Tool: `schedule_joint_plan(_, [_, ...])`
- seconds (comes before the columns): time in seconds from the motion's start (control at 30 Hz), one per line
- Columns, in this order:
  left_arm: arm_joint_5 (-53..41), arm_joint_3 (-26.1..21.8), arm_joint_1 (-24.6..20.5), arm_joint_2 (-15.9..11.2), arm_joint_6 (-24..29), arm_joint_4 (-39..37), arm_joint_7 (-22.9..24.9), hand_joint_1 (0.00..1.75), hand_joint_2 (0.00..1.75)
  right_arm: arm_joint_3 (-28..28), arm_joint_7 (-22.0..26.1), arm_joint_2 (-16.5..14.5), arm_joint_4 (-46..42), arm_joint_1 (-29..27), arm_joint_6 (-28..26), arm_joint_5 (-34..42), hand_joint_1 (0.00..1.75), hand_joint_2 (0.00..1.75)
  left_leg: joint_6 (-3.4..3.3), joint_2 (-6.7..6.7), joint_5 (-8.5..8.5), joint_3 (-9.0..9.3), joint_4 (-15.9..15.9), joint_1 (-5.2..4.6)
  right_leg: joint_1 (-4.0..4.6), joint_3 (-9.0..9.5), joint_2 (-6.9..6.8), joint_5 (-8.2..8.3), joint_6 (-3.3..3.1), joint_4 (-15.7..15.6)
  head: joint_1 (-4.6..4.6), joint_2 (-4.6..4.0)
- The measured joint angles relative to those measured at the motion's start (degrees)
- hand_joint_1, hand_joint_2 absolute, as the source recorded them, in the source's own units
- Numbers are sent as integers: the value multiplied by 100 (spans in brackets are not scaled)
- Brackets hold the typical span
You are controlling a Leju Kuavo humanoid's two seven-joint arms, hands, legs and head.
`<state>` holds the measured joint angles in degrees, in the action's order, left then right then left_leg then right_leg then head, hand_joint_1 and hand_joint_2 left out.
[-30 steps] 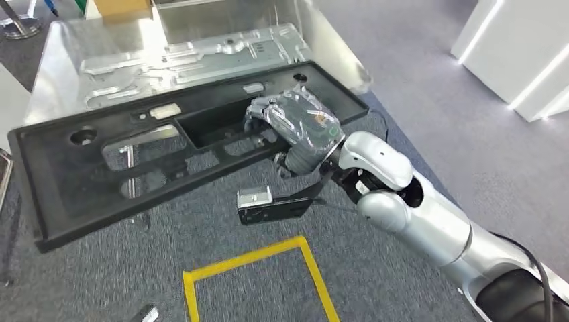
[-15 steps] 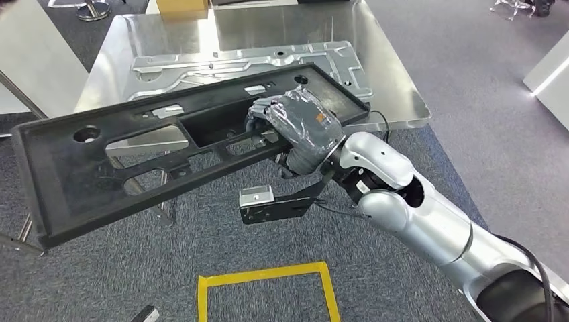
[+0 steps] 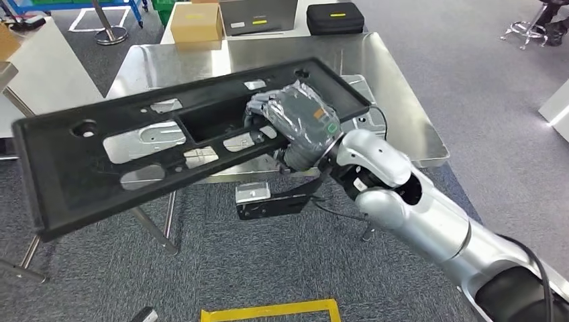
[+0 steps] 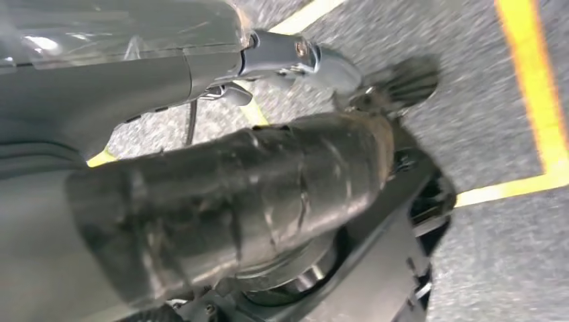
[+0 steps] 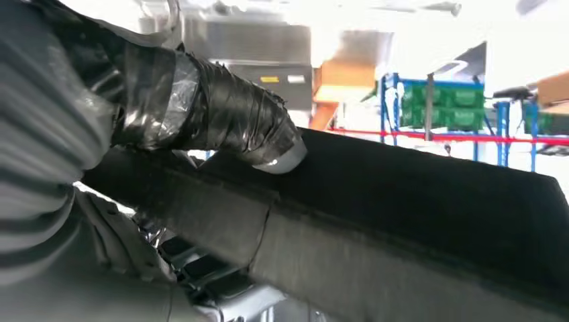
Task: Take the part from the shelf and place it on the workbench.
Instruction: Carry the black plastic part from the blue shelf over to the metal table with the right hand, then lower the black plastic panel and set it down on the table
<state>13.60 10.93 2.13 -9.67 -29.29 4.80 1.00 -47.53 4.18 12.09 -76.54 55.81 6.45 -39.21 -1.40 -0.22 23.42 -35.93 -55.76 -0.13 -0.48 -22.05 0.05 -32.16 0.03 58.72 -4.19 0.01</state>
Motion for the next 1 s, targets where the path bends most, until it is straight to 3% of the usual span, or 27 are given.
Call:
schedule_joint_plan(0.03, [-1,0,-20,-8,1,-2,-2,0,0,3,0,-15,-19,78,-3,-1,175,175,-39,-8,-40,51,2,4,6,-132,-4,-113,9,261,3,1])
schedule_joint_plan(0.13, [-2,-1,-28,-16,4,-8,-4,0,0,-12,-1,-36,-31,72,13,-4,175,175,-100,-6,-67,164,-20,24,7,-752,-5,-682,29,1215,16,0])
schedule_joint_plan(0.17, [-2,-1,-25,-12,5,-10,-4,0,0,-24,-1,-38,-25,30,21,-5,175,175,-100,-12,-33,195,-38,25,4,-927,-5,-811,37,1349,17,-1])
schedule_joint_plan(0.2, [-2,-2,-22,-7,5,-11,-4,0,0,-32,-3,-35,-16,-1,28,-5,175,175,-91,-20,8,226,-62,25,2,-1037,-5,-820,36,1291,19,-1])
schedule_joint_plan(0.23, [-2,-2,-17,-1,5,-13,-4,0,0,-33,-8,-32,-7,-20,32,-5,175,175,-74,-32,58,260,-91,25,2,-1085,-4,-683,26,1060,18,-1])
schedule_joint_plan(0.33, [-1,-2,-4,8,5,-32,-6,0,0,-27,-13,-19,27,-63,37,-9,175,175,4,-50,211,334,-174,23,29,-1088,4,270,-45,186,19,-1])
schedule_joint_plan(0.37, [-1,-2,-4,8,5,-42,-6,0,0,-31,-9,-18,37,-87,40,-9,175,175,32,-51,232,334,-172,21,47,-1092,9,462,-76,57,22,-1])
schedule_joint_plan(0.4, [-1,-2,-8,8,6,-51,-6,0,0,-36,-6,-15,47,-106,44,-9,175,175,58,-51,230,340,-178,20,66,-1095,17,499,-112,15,25,0])
schedule_joint_plan(0.5, [0,-2,-11,13,7,-55,-9,0,0,-29,-16,-7,55,-113,43,-15,175,175,128,-36,100,164,-471,26,43,-916,18,465,-210,-151,27,1])
schedule_joint_plan(0.57, [1,-2,-16,16,7,-56,-11,0,0,-23,-13,-11,57,-114,42,-18,175,175,180,-14,21,-235,-1048,40,29,-709,5,396,-256,-270,17,1])
schedule_joint_plan(0.6, [0,-2,-15,17,7,-56,-13,0,0,-25,-9,-15,60,-123,43,-18,175,175,203,-10,81,-468,-1350,44,29,-592,1,345,-268,-324,12,0])
schedule_joint_plan(0.67, [-1,-2,-1,21,7,-57,-13,0,0,-30,-8,-18,71,-146,44,-18,175,175,226,-9,398,-857,-1664,50,31,-331,3,208,-268,-418,11,-1])
schedule_joint_plan(0.73, [0,-2,16,26,7,-58,-13,0,0,-32,-8,-18,83,-160,45,-18,175,175,208,-9,602,-1009,-1399,50,39,-26,8,24,-262,-488,11,-1])
schedule_joint_plan(0.77, [0,-2,23,27,7,-58,-13,0,0,-33,-7,-18,86,-164,46,-18,175,175,174,-11,449,-1006,-1072,44,47,124,12,-82,-255,-515,11,-1])
schedule_joint_plan(0.83, [-1,-2,49,20,7,-70,-12,0,0,-43,-7,-17,106,-189,47,-18,175,175,79,-25,-430,-934,-339,13,59,373,40,-311,-223,-547,17,-1])
schedule_joint_plan(0.87, [-1,-2,64,18,7,-80,-11,0,0,-52,-7,-18,115,-201,48,-18,175,175,41,-28,-798,-898,-151,-12,54,469,60,-421,-191,-572,20,-1])
schedule_joint_plan(0.9, [-1,-2,69,16,7,-88,-11,0,0,-58,-8,-21,116,-209,50,-18,175,175,12,-28,-984,-863,-82,-36,45,563,77,-499,-158,-588,21,0])
schedule_joint_plan(0.97, [1,-2,43,9,5,-95,-13,0,0,-41,-15,-37,96,-159,55,-16,175,175,-38,-24,-784,-760,-170,-66,22,576,88,-417,-82,-361,20,0])
schedule_joint_plan(1.0, [2,-2,20,3,3,-95,-16,0,0,-26,-20,-44,84,-124,64,-13,175,175,-73,-23,-681,-672,-165,-65,14,434,80,-268,-54,-13,21,0])
